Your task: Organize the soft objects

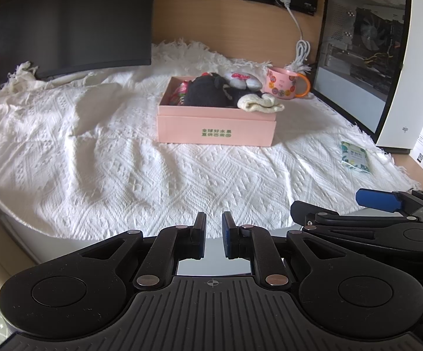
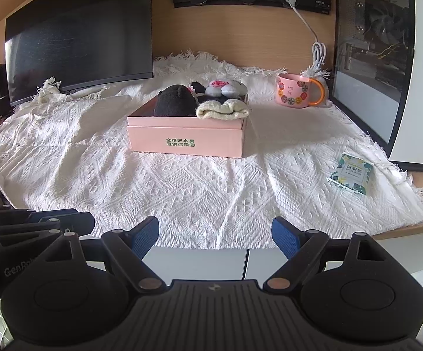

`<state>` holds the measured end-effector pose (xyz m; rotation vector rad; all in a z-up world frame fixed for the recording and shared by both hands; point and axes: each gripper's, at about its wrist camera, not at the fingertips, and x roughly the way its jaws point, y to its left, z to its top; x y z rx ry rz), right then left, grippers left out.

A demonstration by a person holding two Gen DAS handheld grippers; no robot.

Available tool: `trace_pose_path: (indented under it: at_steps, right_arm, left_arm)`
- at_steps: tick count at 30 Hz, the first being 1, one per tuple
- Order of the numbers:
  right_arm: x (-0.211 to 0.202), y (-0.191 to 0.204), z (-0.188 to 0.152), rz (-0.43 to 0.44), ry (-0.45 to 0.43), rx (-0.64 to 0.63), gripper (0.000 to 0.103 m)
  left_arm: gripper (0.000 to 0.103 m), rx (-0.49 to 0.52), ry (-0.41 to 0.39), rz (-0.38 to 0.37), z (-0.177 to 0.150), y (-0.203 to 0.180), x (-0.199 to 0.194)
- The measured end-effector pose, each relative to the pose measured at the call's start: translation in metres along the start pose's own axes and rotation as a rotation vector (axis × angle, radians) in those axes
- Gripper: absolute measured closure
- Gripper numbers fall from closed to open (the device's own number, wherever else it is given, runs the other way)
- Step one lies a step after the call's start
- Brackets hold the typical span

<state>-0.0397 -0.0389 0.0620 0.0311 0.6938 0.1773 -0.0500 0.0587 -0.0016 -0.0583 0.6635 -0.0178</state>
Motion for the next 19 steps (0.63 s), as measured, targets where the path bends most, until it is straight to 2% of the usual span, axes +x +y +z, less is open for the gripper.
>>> trace_pose_path:
  at_steps: [19]
  right_arm:
    - [0.0041, -0.0030, 0.0006, 0.002, 0.006, 0.005, 0.018]
  left_arm:
    - [0.089, 0.006, -0.001, -0.021, 0.0014, -0.0030, 0.0044]
